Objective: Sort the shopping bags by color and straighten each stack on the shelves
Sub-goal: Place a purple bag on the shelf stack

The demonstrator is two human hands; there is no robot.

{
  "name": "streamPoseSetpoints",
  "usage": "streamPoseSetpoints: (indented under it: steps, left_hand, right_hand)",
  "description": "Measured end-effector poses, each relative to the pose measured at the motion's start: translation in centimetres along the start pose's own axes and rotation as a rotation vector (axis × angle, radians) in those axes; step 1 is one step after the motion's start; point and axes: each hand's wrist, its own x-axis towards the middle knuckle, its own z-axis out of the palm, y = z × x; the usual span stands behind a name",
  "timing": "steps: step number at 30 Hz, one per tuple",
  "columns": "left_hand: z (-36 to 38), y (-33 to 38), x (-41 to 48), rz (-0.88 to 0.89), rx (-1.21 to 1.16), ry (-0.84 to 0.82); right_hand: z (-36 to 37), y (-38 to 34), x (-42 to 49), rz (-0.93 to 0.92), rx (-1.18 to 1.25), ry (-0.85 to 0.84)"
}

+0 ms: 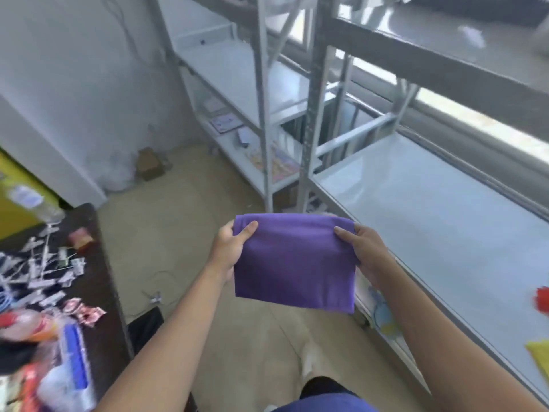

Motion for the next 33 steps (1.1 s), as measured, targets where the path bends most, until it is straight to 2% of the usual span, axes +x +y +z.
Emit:
streamPoseSetpoints:
  steps: [5,19,22,26,33]
  left_hand:
    - [-6.7,1.2,7.8,0.002,0.025,0.101]
    - [-19.3,11.0,30.7,0.044,-0.032,0.341]
    - [-22.1,12.8,36.0,0.048,-0.025,0.328]
    - [-26.0,14.8,44.7,0.046,-0.026,0.281]
    - [-32.2,20.0,60.7,0.034,-0.022,0.068]
  right_hand:
    - [7.7,-2.3,8.8,-0.015,-0.049,-0.128]
    - [27.4,-12.5,34.8,0.027,-0.064,-0.288]
    - [31.4,-14.2,39.1,0.013,-0.067,-0.294]
    - [36.8,-15.4,45.8,0.007,-0.034,-0.220]
    - [44.4,-20.1,56.0,-0.035,-0.074,-0.099]
